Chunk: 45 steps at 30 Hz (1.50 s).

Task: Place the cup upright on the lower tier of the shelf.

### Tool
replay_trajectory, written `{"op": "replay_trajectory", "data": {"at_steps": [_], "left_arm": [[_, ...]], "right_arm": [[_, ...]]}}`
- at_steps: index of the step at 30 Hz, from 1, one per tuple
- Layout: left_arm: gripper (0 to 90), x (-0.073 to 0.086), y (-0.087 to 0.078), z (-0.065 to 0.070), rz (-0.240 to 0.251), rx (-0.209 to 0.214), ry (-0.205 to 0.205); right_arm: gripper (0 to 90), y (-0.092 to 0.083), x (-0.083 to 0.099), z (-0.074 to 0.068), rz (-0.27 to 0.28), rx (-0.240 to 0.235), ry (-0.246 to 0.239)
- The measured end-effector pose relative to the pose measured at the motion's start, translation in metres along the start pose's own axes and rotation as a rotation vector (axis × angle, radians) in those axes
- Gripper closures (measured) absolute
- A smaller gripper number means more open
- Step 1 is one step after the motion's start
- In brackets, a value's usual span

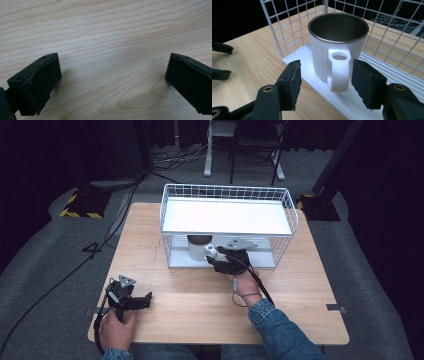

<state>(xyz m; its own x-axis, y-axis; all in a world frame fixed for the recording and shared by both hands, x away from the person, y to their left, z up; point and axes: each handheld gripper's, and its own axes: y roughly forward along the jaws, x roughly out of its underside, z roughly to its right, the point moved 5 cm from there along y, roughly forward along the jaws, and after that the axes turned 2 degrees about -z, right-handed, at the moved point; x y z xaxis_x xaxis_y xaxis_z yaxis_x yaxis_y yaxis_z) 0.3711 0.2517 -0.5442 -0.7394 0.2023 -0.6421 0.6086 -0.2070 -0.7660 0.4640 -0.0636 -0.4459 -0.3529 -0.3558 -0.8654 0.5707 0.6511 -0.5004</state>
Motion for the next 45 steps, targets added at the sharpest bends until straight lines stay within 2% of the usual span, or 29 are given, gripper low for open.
{"op": "replay_trajectory", "data": {"at_steps": [1,10,11,16,21,22,28,35,45], "left_arm": [[0.5,0.000,0.000,0.000,0.000,0.000,0.000],[0.5,0.000,0.000,0.000,0.000,0.000,0.000],[0.6,0.000,0.000,0.000,0.000,0.000,0.000],[0.6,0.000,0.000,0.000,0.000,0.000,0.000],[0.5,0.000,0.000,0.000,0.000,0.000,0.000],[0.5,0.000,0.000,0.000,0.000,0.000,0.000],[0.5,0.000,0.000,0.000,0.000,0.000,0.000],[0.6,0.000,0.000,0.000,0.000,0.000,0.000],[0.5,0.000,0.000,0.000,0.000,0.000,0.000]], "right_arm": [[39.9,-0.008,-0.001,-0.001,0.003,-0.009,-0.003],[35.1,-0.038,0.001,-0.003,0.004,-0.031,-0.003],[33.0,-0.048,0.003,-0.001,0.008,-0.035,0.001],[28.6,-0.068,0.010,0.004,-0.014,-0.039,0.020],[25.5,-0.082,0.016,0.007,-0.016,-0.020,0.005],[22.9,-0.089,0.021,0.010,-0.024,-0.011,0.002],[19.1,-0.105,0.031,0.015,-0.050,0.001,0.002],[16.7,-0.127,0.053,0.028,-0.079,0.036,0.023],[16.1,-0.143,0.090,0.049,-0.125,0.097,0.070]]}}
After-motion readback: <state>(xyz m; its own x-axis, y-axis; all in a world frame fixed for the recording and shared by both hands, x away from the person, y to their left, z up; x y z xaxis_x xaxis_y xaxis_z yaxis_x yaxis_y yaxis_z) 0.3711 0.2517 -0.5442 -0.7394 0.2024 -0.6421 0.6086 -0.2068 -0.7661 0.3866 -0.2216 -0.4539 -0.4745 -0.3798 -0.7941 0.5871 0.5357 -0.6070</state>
